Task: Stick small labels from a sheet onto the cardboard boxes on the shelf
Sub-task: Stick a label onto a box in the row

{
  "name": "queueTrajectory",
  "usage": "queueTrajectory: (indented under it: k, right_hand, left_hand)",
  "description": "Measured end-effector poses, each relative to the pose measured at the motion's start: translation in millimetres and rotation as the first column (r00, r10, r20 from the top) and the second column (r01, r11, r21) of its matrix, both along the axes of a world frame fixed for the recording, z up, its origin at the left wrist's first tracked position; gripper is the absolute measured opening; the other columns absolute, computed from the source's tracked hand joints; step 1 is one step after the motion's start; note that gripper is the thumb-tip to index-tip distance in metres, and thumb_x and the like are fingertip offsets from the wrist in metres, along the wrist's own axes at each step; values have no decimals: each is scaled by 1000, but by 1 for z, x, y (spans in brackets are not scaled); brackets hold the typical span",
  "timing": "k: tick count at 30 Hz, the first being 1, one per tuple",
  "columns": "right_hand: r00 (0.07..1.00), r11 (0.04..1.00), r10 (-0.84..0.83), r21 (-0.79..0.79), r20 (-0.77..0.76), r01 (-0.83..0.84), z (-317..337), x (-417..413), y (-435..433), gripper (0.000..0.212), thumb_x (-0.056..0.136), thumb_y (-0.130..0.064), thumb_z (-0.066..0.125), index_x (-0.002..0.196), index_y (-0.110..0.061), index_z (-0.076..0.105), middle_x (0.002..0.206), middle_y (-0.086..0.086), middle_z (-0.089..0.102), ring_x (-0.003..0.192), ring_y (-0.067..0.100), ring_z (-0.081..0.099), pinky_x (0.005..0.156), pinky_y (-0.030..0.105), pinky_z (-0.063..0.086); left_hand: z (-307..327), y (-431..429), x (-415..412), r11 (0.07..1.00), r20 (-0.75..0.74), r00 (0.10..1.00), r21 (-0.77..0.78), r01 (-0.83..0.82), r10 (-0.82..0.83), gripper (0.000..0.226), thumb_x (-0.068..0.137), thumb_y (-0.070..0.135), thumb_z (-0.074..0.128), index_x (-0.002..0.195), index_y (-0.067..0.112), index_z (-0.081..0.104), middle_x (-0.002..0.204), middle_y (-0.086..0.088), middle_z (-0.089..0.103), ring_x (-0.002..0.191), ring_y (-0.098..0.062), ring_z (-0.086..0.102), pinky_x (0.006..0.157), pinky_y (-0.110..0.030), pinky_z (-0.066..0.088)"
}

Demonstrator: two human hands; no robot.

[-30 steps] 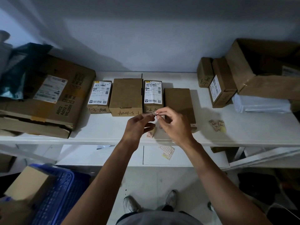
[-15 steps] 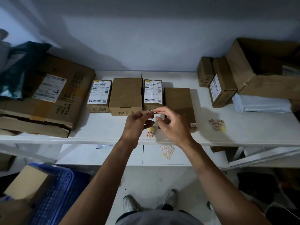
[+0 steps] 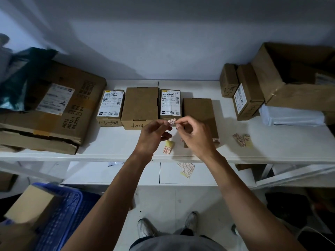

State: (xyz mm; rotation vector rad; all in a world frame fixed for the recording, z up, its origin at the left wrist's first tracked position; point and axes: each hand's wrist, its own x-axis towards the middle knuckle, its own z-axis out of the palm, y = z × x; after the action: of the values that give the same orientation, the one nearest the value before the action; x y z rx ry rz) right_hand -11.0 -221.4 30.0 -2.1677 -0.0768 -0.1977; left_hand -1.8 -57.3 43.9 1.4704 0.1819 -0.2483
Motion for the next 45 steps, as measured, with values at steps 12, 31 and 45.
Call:
queueTrajectory:
  k: [12,31,45]
  right_hand:
    - [999,994,-22,103,-40,26,-1,26,-4,8,95,-27,68,96,-20,73,81,-14,70,61,1,63,62,21,48]
    - [974,967,-45,235,-220,98,-6,53,-17,15,97,-21,68,107,-12,74,78,2,71,49,9,61,47,16,45]
    - [946,976,-51,185,-321,115,-7,71,-14,11,97,-20,65,102,-14,73,78,1,71,44,5,59,42,15,43]
  left_hand:
    - [0,0,27,994,46,997,95,58,-63,9,98,13,60,95,9,68,92,-9,71,76,-18,64,75,-27,56]
    - [-2,-8,56,967,27,984,191,168,-176,8,98,10,61,97,7,68,77,-10,67,58,-19,68,61,-30,60]
    - [-18,-11,70,954,30,986,258,151,-164,14,98,13,62,103,4,72,89,-21,74,58,-19,69,61,-31,60]
